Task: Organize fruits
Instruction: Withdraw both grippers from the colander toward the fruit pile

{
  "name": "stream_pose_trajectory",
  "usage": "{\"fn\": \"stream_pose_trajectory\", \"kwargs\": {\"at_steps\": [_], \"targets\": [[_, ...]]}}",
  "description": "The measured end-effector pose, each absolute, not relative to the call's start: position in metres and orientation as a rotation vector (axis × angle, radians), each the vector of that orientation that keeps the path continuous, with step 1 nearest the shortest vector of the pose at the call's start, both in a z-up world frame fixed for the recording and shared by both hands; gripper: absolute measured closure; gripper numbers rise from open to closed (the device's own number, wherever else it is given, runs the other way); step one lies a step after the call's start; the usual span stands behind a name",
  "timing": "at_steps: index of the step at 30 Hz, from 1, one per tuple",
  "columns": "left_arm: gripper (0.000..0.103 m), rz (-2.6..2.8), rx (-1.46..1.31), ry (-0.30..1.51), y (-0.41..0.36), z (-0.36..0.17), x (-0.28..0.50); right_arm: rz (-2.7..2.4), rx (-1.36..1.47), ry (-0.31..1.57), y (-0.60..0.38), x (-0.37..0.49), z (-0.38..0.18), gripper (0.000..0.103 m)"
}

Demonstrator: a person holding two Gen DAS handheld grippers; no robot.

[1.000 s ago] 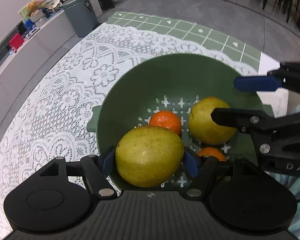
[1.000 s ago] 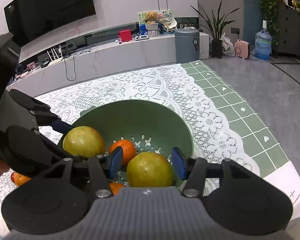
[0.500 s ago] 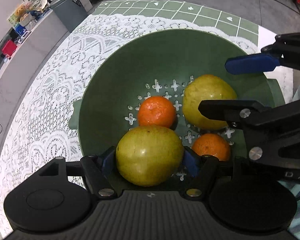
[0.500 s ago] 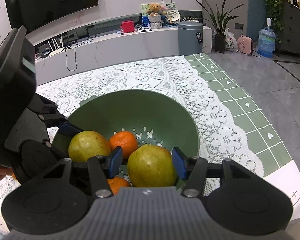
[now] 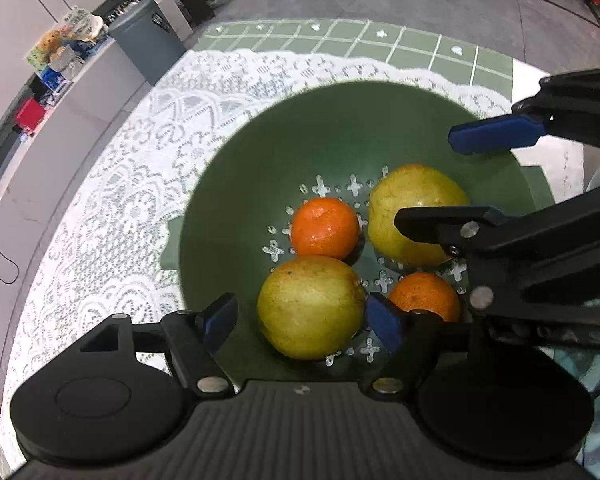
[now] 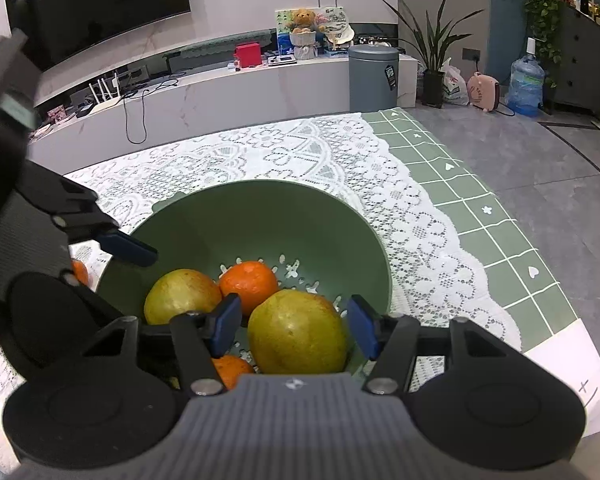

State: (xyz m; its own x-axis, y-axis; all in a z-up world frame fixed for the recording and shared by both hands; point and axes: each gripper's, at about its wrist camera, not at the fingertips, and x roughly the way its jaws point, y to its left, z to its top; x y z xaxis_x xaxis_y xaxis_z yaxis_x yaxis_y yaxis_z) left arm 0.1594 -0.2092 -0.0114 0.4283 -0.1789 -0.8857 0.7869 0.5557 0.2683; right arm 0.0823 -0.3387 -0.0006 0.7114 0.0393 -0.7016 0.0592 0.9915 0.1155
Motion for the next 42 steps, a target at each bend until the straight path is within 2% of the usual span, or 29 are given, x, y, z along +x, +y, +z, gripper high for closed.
{"fn": "stream_pose_trajectory", "kwargs": {"at_steps": [9, 19, 42], "targets": [[0.017, -0.642, 0.691, 0.856, -0.187, 0.02, 0.149, -0.01, 0.148, 0.73, -0.34, 0.074, 0.006, 0.044], [0.017, -0.549, 0.468, 0.822, -0.138, 0.038, 0.138, 0.019, 0.077, 0.639, -0.315, 0.057, 0.017, 0.042], [0.017, -0.29, 0.079, 0.708, -0.002, 0.025, 0.084, 0.156, 0.009, 0.504, -0.222, 0.022, 0.01, 0.04]]}}
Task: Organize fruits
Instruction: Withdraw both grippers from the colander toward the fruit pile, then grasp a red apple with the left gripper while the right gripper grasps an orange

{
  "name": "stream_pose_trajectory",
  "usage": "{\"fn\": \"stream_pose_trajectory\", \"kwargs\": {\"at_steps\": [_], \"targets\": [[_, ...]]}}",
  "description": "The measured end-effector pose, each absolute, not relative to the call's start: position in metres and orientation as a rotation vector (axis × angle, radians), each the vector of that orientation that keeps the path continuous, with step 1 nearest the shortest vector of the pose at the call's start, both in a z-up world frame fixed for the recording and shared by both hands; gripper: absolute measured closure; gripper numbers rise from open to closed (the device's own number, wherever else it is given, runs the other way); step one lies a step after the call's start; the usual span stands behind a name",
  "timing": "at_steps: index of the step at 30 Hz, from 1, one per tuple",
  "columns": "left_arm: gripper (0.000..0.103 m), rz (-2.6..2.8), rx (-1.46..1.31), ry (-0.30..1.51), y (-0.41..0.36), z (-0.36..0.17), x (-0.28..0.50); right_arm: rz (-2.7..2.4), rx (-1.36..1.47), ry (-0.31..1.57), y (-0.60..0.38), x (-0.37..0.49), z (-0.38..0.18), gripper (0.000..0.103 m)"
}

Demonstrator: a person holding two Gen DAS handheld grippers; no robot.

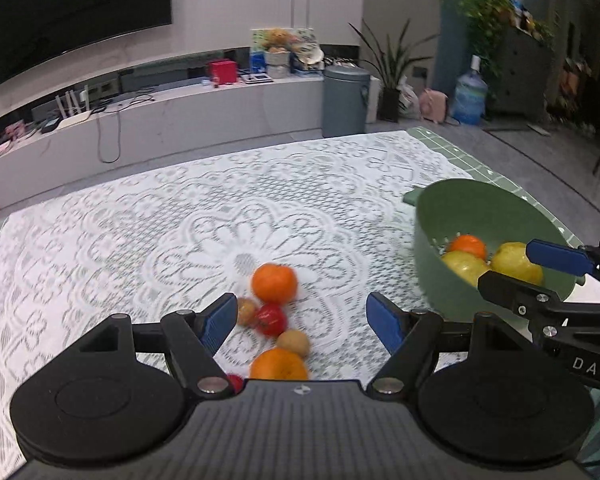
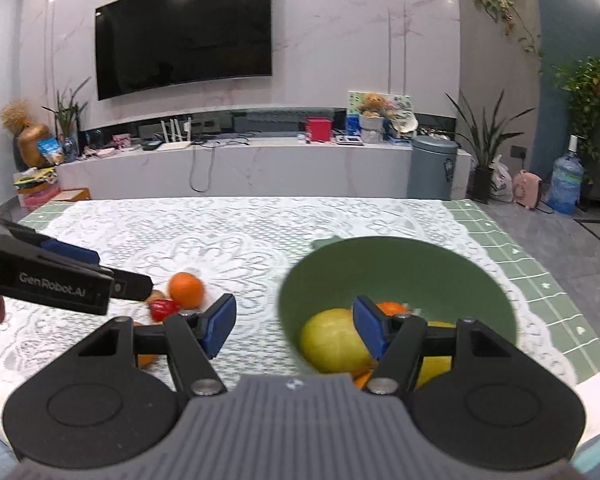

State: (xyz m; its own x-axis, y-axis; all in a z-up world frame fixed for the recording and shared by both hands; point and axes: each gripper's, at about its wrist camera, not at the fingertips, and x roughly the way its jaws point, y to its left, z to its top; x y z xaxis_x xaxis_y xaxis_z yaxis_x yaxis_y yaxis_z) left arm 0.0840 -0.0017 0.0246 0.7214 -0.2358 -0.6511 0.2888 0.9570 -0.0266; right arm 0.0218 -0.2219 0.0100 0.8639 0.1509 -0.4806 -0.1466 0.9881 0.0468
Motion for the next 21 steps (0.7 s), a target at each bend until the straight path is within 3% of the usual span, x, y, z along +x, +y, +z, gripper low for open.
{"fn": "stream_pose_trajectory", "kwargs": {"at_steps": [11, 15, 21], "targets": [[0.018, -0.22, 0.002, 0.624, 0.032, 0.003, 0.063, 0.216, -0.028, 0.495, -0.18, 0.016, -0.013, 0.04], [0.018, -0.21, -0.056, 0.652, 0.045, -0.004, 0.063, 0.24, -0.051, 0.489, -0.17, 0.018, -0.021, 0.034], [0.019, -0.232, -0.043, 0.706, 0.053, -0.02, 0.064, 0.291, -0.067, 0.523, -0.159, 0.023, -0.034, 0.034]]}}
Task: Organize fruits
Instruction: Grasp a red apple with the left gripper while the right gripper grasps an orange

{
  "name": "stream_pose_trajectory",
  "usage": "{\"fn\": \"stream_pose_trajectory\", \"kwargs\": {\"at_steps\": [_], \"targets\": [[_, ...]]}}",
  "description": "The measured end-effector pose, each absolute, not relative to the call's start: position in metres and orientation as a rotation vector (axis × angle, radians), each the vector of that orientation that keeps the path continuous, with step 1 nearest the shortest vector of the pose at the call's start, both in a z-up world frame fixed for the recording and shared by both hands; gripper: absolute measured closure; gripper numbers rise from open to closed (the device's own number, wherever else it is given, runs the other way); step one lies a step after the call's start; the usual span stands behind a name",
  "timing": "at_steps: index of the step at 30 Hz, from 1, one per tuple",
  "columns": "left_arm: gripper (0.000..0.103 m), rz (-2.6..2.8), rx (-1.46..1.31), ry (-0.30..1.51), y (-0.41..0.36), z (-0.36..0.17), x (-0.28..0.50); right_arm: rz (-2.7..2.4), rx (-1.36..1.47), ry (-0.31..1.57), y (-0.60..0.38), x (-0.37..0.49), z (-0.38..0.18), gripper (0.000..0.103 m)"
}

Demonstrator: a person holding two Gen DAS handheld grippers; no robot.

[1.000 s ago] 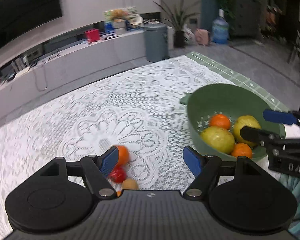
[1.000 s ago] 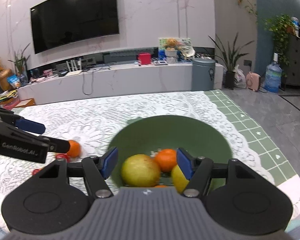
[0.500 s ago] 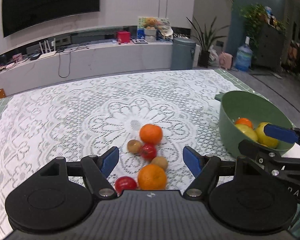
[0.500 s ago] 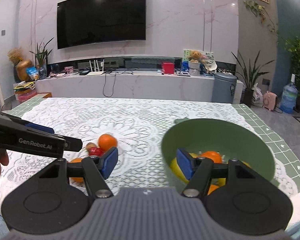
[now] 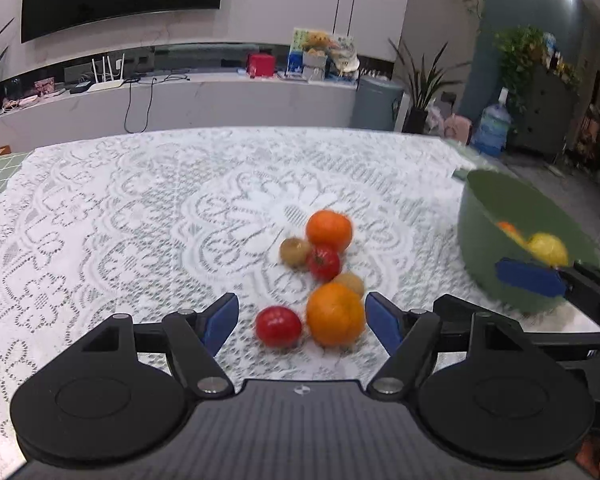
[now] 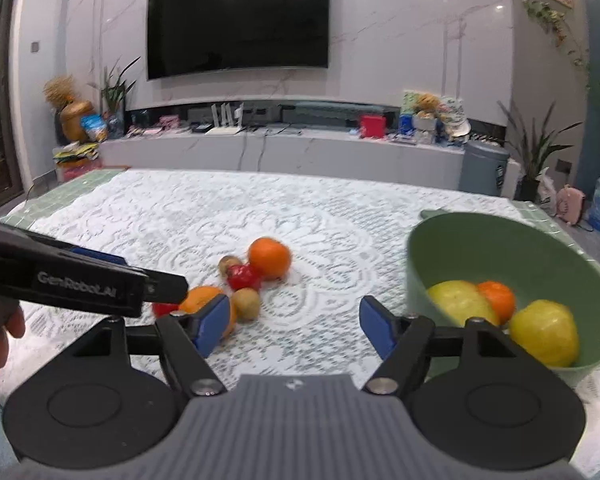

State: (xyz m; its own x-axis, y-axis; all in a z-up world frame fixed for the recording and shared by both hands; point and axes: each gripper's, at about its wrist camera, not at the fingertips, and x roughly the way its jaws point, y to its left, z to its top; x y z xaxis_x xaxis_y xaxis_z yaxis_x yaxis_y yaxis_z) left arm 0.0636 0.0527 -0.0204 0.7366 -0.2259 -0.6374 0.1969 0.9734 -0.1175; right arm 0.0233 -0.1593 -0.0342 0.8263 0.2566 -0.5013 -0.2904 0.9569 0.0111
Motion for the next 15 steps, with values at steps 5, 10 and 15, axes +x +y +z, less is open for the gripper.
{"fn": "stream_pose_trajectory", "kwargs": {"at_steps": [5, 10, 15], "targets": [[0.029, -0.239, -0.035, 0.755, 0.06, -0.032, 0.069, 0.317, -0.103, 0.554, -0.151, 0.029, -0.043, 0.038], [0.046, -0.232, 0.005, 0.785, 0.066, -0.037, 0.075, 0.366, -0.077, 0.594, -0.145, 0.038, -0.05, 0.05], [0.053, -0.245, 0.022, 0.799, 0.073, -0.038, 0.078, 0.436, -0.066, 0.592, -0.129, 0.043, -0.054, 0.054]]}}
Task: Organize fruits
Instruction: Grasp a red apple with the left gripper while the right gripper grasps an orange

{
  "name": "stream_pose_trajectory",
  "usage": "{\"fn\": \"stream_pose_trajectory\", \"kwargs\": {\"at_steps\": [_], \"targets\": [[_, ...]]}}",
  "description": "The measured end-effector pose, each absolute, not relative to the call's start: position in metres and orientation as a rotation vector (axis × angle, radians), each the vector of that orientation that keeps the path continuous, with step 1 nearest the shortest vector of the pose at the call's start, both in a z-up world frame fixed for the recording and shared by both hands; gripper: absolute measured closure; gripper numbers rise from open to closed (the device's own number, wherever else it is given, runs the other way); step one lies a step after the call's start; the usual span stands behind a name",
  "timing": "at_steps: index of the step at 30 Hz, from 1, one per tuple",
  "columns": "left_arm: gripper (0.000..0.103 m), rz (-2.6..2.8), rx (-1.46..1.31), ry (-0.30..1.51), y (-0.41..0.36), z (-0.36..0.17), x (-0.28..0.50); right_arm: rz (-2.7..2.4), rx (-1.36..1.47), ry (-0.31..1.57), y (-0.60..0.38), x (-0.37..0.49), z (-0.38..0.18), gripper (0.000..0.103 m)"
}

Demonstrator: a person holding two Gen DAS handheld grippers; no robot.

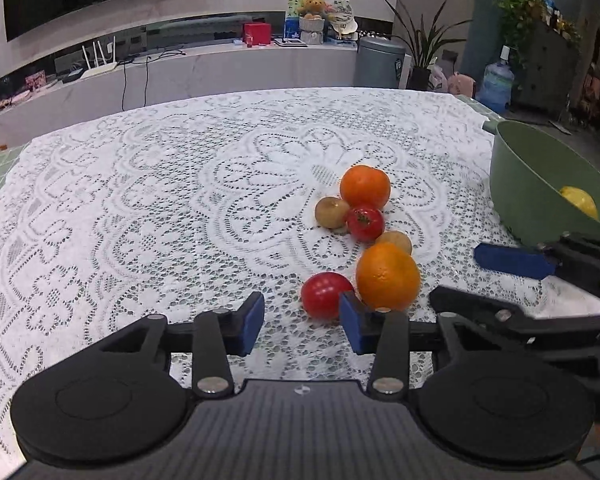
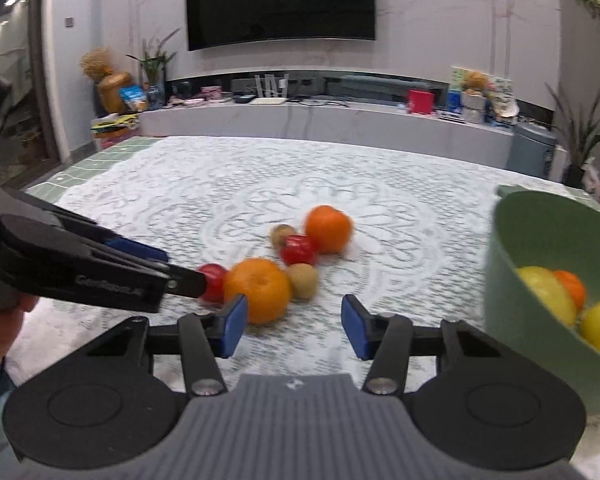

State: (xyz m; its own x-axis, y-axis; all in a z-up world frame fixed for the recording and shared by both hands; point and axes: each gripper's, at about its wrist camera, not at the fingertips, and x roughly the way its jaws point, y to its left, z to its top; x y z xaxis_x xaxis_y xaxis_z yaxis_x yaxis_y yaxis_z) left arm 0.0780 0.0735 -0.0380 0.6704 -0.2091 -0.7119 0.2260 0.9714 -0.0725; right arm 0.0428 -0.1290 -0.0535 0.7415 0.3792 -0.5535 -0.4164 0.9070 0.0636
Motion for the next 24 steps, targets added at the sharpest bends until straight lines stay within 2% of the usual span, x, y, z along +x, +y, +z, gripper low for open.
{"fn": "stream_pose_trajectory", "kwargs": {"at_steps": [5, 24], "targets": [[0.053, -0.256, -0.062, 0.817, 0.086, -0.037, 0.084, 0.459, -0.073, 0.602, -0.114, 0.051, -0.061, 0.054], [0.055, -0.314, -0.072, 0.833, 0.082, -0.042, 0.088, 0.472, -0.042, 0.674, -0.112, 0.065, -0.068, 0.06]]}}
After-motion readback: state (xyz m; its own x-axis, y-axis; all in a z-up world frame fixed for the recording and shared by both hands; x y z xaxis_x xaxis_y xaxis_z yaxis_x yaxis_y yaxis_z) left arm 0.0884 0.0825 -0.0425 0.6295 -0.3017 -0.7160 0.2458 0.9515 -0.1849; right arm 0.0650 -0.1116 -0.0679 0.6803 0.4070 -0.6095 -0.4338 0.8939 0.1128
